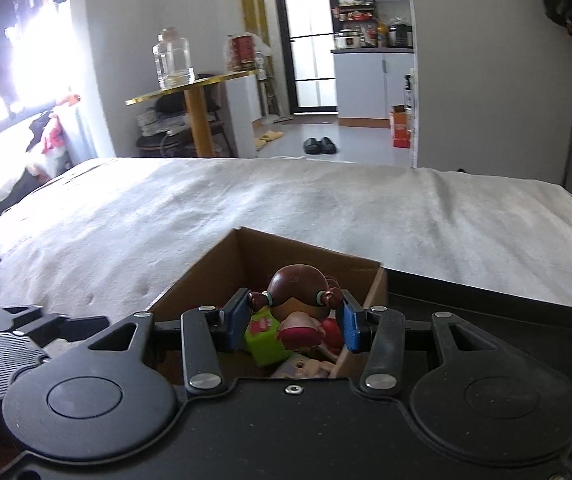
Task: Organize rigid objects
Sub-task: 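Carry the brown-haired doll into the box and open the right tool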
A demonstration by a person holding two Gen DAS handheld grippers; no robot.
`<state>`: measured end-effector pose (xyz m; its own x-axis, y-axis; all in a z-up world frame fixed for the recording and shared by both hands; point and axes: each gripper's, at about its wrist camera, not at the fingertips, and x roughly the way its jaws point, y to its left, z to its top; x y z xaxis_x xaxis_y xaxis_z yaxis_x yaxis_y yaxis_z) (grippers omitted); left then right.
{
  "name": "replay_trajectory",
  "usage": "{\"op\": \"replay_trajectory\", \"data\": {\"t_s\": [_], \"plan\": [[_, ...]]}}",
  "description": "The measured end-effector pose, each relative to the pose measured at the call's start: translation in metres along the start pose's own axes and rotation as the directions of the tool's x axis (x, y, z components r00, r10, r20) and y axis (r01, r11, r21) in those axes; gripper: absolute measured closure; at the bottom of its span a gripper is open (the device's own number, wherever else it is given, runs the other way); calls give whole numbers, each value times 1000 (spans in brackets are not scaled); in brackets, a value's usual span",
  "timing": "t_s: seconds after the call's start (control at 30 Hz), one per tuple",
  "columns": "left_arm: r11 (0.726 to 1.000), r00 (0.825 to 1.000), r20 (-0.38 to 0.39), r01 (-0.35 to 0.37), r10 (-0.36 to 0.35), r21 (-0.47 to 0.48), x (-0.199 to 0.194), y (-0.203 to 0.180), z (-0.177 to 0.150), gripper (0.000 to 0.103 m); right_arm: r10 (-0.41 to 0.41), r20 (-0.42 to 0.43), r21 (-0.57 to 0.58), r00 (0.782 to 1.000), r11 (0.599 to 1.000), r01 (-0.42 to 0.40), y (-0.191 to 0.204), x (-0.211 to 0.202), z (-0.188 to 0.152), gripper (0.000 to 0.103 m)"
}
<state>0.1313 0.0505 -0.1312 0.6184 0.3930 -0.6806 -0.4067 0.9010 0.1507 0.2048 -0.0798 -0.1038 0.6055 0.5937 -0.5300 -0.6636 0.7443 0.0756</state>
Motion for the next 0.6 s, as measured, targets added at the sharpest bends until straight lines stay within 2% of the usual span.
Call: {"op": "replay_trajectory", "data": {"t_s": [0.13, 0.4, 0.6], "plan": [[1000, 1000, -3, 25, -25, -8, 2, 2, -1, 89, 19, -15, -12, 1000, 1000, -20, 9, 7, 0, 58], [999, 999, 8, 50, -50, -11, 1, 5, -3, 90, 42, -78, -15, 996, 999, -44, 24, 23, -5, 58], [998, 998, 8, 55, -55, -18, 1, 6, -3, 90, 73, -98, 62, 993, 996, -67, 26, 34, -7, 58]]}}
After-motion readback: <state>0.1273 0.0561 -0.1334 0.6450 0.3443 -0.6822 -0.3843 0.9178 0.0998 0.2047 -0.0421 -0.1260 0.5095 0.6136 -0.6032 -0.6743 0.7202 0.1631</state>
